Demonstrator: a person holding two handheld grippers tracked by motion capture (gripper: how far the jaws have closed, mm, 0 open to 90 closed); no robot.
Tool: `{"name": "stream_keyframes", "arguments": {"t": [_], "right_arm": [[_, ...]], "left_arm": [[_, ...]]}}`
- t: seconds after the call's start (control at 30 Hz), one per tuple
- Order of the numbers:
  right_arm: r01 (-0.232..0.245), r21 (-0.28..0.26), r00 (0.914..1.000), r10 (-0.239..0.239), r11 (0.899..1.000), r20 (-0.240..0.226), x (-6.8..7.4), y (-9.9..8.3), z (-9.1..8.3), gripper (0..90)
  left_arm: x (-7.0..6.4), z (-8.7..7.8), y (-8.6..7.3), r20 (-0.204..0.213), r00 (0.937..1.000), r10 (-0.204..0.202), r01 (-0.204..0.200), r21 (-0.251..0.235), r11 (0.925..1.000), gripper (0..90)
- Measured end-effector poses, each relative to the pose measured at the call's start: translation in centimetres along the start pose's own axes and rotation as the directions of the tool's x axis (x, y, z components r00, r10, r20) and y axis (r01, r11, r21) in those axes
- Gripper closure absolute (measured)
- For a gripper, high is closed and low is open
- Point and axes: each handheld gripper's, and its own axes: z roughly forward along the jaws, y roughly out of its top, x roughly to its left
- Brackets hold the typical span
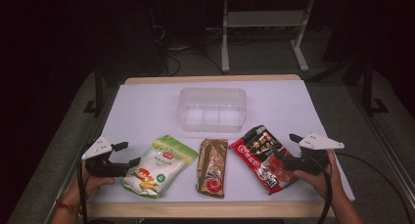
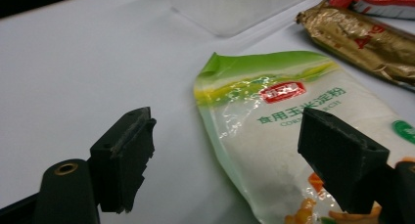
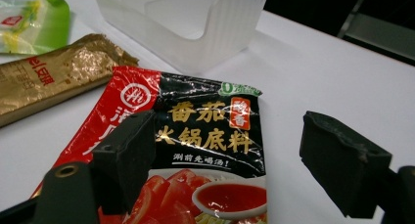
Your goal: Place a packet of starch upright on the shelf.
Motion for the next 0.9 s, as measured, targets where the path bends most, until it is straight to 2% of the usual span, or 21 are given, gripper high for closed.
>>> {"name": "stream_keyframes", "arguments": {"t": [0.03, 0.07, 0.17, 0.23, 0.3, 0.33, 0.4, 0.47, 0.5, 0.63, 0.9], "right_arm": [[0.012, 0.016, 0.9999, -0.012, 1.000, -0.003, 0.1, -0.1, 0.2, 20.6], [0.016, 0.021, 0.9999, -0.016, 1.000, 0.000, 0.1, -0.1, 0.3, 20.7], [0.010, 0.024, 0.9999, -0.010, 1.000, -0.005, 0.3, 0.0, 0.5, 20.8], [0.015, 0.028, 0.9998, -0.015, 0.999, -0.012, 0.5, 0.1, 0.6, 20.8], [0.011, 0.023, 0.9998, -0.011, 1.000, -0.015, 0.5, 0.2, 0.6, 20.8], [0.008, 0.021, 0.9998, -0.008, 1.000, -0.019, 0.5, 0.2, 0.7, 20.8], [0.002, 0.020, 0.9997, -0.002, 1.000, -0.025, 0.5, 0.2, 0.7, 20.9], [0.002, 0.025, 0.9995, -0.001, 1.000, -0.033, 0.7, 0.2, 0.8, 21.0], [0.003, 0.024, 0.9994, -0.002, 1.000, -0.036, 0.7, 0.2, 0.8, 21.0], [0.011, 0.033, 0.9989, -0.010, 0.999, -0.047, 0.7, 0.2, 1.0, 21.5], [0.010, 0.043, 0.9990, -0.008, 0.999, -0.044, 0.7, 0.0, 1.0, 21.9]], "left_arm": [[0.1, 0.2, 0.0, 0.007, 0.9999, -0.014, 0.014, 0.008, 0.9999, 17.1], [0.5, 0.8, 0.1, 0.055, 0.9980, -0.031, 0.029, 0.028, 0.9992, 17.0], [0.8, 1.4, 0.3, 0.067, 0.9971, -0.038, 0.035, 0.040, 0.9986, 16.6], [1.2, 2.4, 0.5, 0.096, 0.9943, -0.046, 0.039, 0.076, 0.9964, 15.6], [1.4, 3.3, 0.9, 0.101, 0.9939, -0.045, 0.035, 0.096, 0.9947, 15.4], [1.6, 4.3, 1.3, 0.124, 0.9904, -0.060, 0.046, 0.115, 0.9923, 15.4], [1.7, 4.9, 1.4, 0.127, 0.9901, -0.059, 0.042, 0.132, 0.9904, 15.4], [1.7, 5.9, 1.6, 0.141, 0.9884, -0.056, 0.032, 0.168, 0.9853, 14.9], [1.7, 7.0, 1.7, 0.134, 0.9906, -0.030, 0.001, 0.213, 0.9771, 14.9], [2.0, 8.0, 2.0, 0.143, 0.9891, -0.037, 0.003, 0.233, 0.9726, 14.7], [2.1, 10.3, 3.3, 0.150, 0.9887, 0.000, -0.038, 0.252, 0.9671, 14.2]]}}
